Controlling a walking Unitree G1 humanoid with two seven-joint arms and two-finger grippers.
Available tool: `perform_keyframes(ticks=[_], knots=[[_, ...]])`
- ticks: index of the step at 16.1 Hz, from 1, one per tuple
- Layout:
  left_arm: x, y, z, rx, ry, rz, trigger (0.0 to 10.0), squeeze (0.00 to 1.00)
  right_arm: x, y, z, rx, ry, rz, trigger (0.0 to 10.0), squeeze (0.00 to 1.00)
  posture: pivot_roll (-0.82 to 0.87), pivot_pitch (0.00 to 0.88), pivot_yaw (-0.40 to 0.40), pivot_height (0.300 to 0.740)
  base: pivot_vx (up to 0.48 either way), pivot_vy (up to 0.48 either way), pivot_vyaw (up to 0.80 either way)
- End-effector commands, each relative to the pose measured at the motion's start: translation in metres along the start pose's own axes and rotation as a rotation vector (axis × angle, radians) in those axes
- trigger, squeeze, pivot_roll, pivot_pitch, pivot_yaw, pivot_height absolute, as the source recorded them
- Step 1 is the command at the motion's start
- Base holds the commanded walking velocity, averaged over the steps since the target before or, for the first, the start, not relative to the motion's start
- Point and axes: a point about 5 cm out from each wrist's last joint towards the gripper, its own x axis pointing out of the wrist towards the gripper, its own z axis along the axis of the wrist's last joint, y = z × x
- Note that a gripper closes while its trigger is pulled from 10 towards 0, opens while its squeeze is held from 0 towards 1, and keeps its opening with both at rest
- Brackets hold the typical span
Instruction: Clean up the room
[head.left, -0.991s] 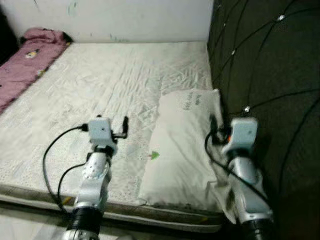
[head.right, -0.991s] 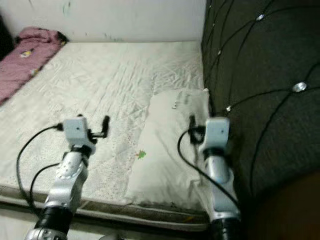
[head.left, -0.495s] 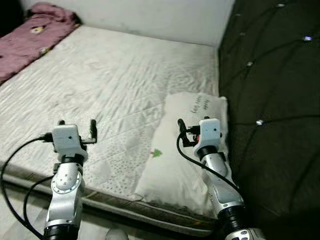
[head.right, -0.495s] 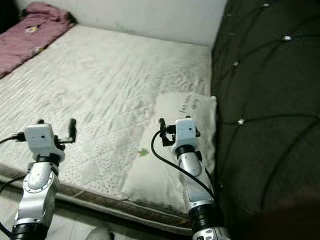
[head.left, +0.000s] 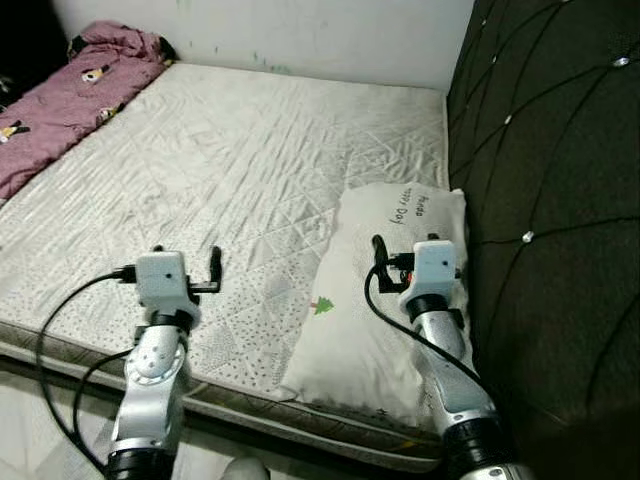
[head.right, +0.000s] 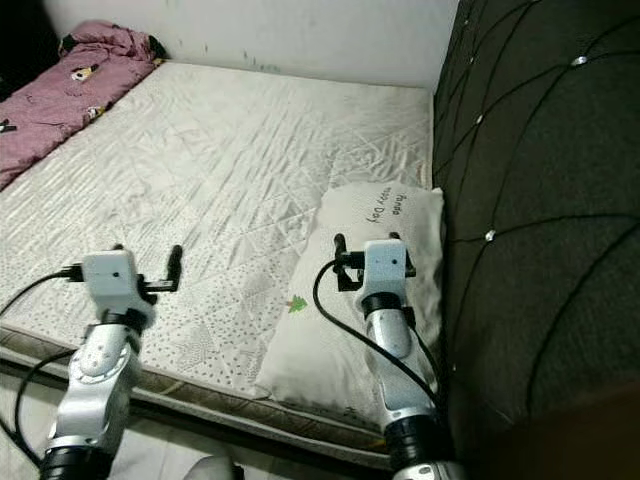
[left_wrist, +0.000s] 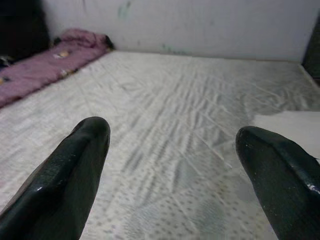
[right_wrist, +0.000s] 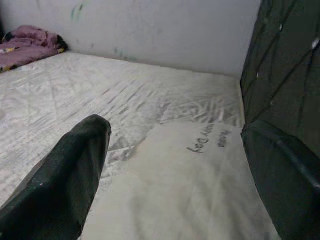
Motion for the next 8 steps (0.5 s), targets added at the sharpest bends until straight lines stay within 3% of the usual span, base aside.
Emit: perform_keyframes(ticks=[1, 4, 8], knots=[[0.003, -0.001, 0.001, 0.000, 0.004, -0.014, 10.0, 0.00, 0.001, 0.000, 0.007, -0.030, -0.040, 0.019, 10.0, 0.00, 0.06, 0.000, 0.043, 0.740, 0.000, 0.000, -0.80], [0.004, -0.010, 0.003, -0.024, -0.010, -0.021, 10.0, 0.00, 0.000, -0.011, 0.003, -0.020, -0.009, 0.006, 10.0, 0.00, 0.05, 0.000, -0.002, 0.740, 0.000, 0.000, -0.75], [0.003, -0.014, 0.006, -0.048, -0.008, -0.027, 10.0, 0.00, -0.003, -0.011, -0.001, -0.014, 0.019, 0.018, 10.0, 0.00, 0.05, 0.000, 0.000, 0.740, 0.000, 0.000, 0.00]])
